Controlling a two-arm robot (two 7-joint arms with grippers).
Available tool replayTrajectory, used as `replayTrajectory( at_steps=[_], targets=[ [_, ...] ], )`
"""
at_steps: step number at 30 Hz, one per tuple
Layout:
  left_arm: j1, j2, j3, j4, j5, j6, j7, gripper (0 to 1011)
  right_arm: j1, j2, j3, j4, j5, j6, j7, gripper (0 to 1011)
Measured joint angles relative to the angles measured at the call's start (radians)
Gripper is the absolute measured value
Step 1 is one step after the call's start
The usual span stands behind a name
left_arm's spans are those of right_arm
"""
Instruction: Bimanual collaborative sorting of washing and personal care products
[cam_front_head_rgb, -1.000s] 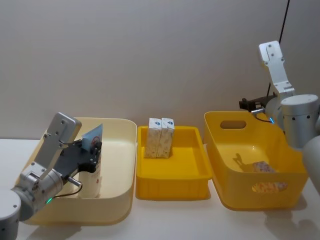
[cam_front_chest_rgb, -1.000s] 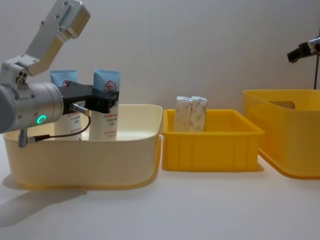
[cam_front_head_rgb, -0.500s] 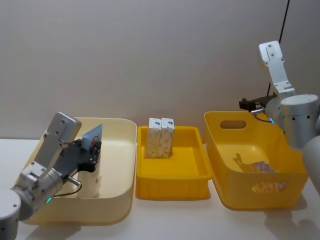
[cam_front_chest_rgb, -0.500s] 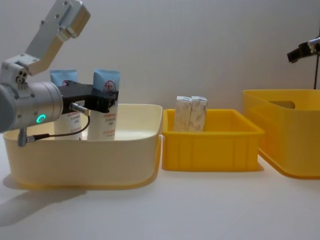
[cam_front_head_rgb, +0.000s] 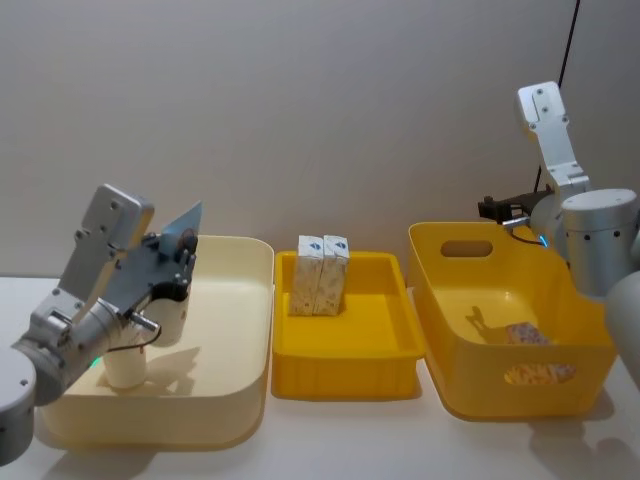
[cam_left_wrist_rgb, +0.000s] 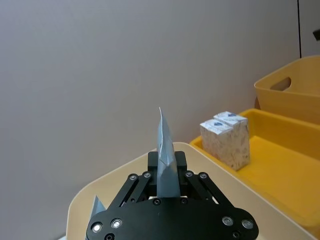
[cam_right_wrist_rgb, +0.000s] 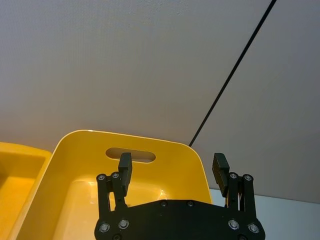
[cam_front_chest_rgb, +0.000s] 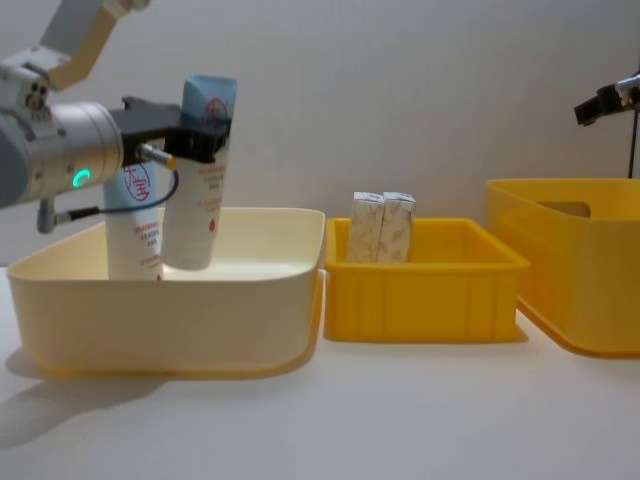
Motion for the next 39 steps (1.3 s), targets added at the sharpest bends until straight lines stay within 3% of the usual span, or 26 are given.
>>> replayTrajectory(
  at_steps=[20, 39],
  targets=[
    [-0.02, -0.01, -0.042, -0.045, -0.014, -0.031, -0.015, 199, 0.0, 0.0, 0.0, 0.0, 0.0, 0.0, 0.0, 1001],
    [-0.043, -0.016, -0.094, -0.09, -0.058, -0.05, -0.065, 197, 0.0, 0.0, -0.006, 0.004, -0.004, -0.004, 0.005, 1001]
  ],
)
